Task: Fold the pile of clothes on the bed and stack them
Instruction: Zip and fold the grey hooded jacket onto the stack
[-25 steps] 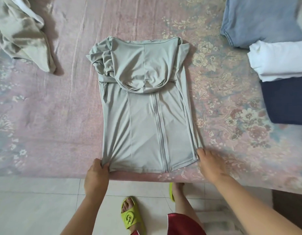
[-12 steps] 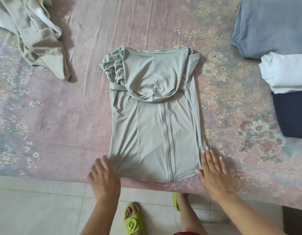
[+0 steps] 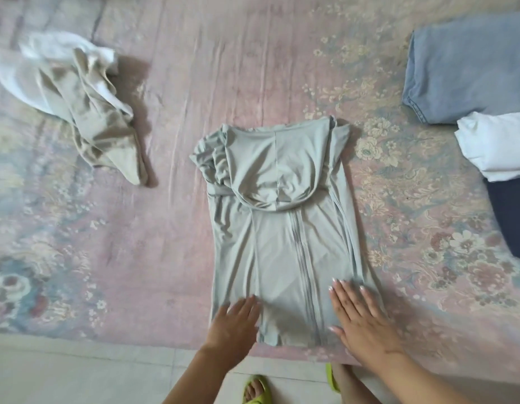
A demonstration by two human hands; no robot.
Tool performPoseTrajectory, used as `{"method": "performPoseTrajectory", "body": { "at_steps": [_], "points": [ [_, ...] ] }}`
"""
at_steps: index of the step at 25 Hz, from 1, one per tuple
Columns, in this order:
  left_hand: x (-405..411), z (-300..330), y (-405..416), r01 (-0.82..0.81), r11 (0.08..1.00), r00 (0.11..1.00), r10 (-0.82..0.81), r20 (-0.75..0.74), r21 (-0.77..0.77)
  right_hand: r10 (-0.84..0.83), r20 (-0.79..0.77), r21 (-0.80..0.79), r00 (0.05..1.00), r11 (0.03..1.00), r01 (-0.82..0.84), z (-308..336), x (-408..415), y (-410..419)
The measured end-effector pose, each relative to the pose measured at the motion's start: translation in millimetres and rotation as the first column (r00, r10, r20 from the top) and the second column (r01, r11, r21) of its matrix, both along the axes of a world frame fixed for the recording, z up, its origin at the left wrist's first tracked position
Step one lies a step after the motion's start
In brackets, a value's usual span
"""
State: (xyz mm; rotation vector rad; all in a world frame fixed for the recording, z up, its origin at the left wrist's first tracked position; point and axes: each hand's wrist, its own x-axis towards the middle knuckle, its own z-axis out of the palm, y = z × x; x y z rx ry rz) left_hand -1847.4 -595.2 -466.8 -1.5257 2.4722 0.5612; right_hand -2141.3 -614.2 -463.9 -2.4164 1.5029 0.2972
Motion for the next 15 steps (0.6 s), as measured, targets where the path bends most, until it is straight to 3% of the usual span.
{"method": "performPoseTrajectory", "body": {
  "at_steps": [2,5,7,9,11,13,15],
  "points": [
    [23.9,22.8,-55.7,0.030,0.996,0.999,-0.031,-0.009,-0.084,-0.012,0.052,-0.046,0.999,0.999,0.015,14.2,44.8,-36.9],
    [72.5,51.1,-144.5,0.121,0.960,0.989,-0.096,0.109,-0.253,-0.095,0.117,-0.104,0.989,0.989,0.107,22.5,113.2,-72.7],
    [101.6,51.0,-199.3,0.209,0.942,0.961,-0.148,0.233,-0.264,-0.227,0.135,-0.142,0.964,0.959,0.246,5.1,165.3,-62.3],
    [118.9,38.7,-238.1,0.343,0.910,0.897,-0.244,0.368,-0.233,-0.453,0.150,-0.120,0.879,0.874,0.471,-14.7,217.0,-34.8],
    [129.2,14.2,-271.1,0.504,0.831,0.818,-0.374,0.437,-0.234,-0.589,0.093,0.064,0.803,0.808,0.586,-33.9,273.8,-5.0],
    [131.6,-8.0,-295.0,0.602,0.748,0.780,-0.475,0.409,-0.279,-0.640,-0.008,0.305,0.768,0.730,0.612,-49.9,315.0,14.9],
    [132.0,-22.6,-314.6,0.698,0.618,0.713,-0.558,0.424,-0.361,-0.754,-0.008,0.298,0.657,0.626,0.721,-65.2,331.2,5.5]
  ]
}}
